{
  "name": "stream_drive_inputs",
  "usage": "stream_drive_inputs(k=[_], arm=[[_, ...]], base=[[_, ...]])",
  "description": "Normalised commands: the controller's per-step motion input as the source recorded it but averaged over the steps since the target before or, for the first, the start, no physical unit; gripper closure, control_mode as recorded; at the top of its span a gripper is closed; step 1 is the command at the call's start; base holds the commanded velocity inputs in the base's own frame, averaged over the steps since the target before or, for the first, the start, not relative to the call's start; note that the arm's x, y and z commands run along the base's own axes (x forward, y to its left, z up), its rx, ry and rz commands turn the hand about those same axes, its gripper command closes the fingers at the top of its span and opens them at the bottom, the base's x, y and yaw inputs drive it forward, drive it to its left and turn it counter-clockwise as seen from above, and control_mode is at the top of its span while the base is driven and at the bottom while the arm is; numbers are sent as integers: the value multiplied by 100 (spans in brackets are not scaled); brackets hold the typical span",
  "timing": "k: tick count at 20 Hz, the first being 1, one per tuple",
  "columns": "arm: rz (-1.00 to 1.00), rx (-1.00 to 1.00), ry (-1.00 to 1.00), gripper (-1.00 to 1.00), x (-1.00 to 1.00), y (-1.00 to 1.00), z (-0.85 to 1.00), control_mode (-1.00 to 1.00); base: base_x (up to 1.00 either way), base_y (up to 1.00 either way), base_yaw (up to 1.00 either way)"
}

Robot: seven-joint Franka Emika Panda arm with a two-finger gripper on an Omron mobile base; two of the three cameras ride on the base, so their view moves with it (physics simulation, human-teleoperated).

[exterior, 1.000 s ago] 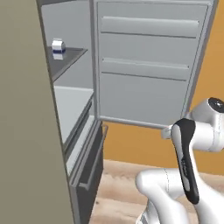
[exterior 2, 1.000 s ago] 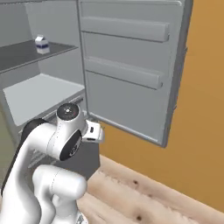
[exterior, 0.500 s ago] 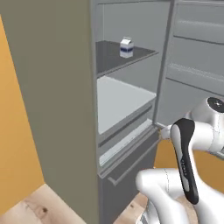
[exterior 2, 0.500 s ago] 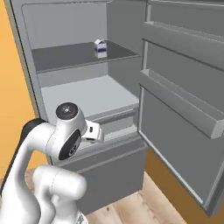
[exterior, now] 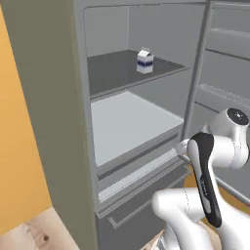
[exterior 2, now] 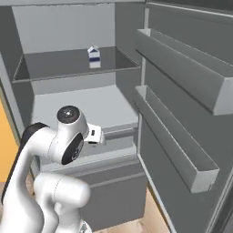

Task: Take a sugar cube from the saucer and place it inside the coffee. Then, grab milk from the fridge and place it next to the coffee on the counter to sweeten the coffee.

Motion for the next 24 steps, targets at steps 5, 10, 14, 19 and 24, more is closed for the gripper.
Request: stream_drive_inputs(k=[5,10,14,19,24], arm=[[0,0,0,-100,0,0,0,100],[0,0,0,-100,0,0,0,100],[0,0,0,-100,0,0,0,100],[-2,0,0,-100,0,1,2,-100],[-19,0,-21,-100,-1,0,78,-100]], base=[[43,-23,46],[10,-64,37],[0,-51,5],[0,-8,1],[0,0,0]])
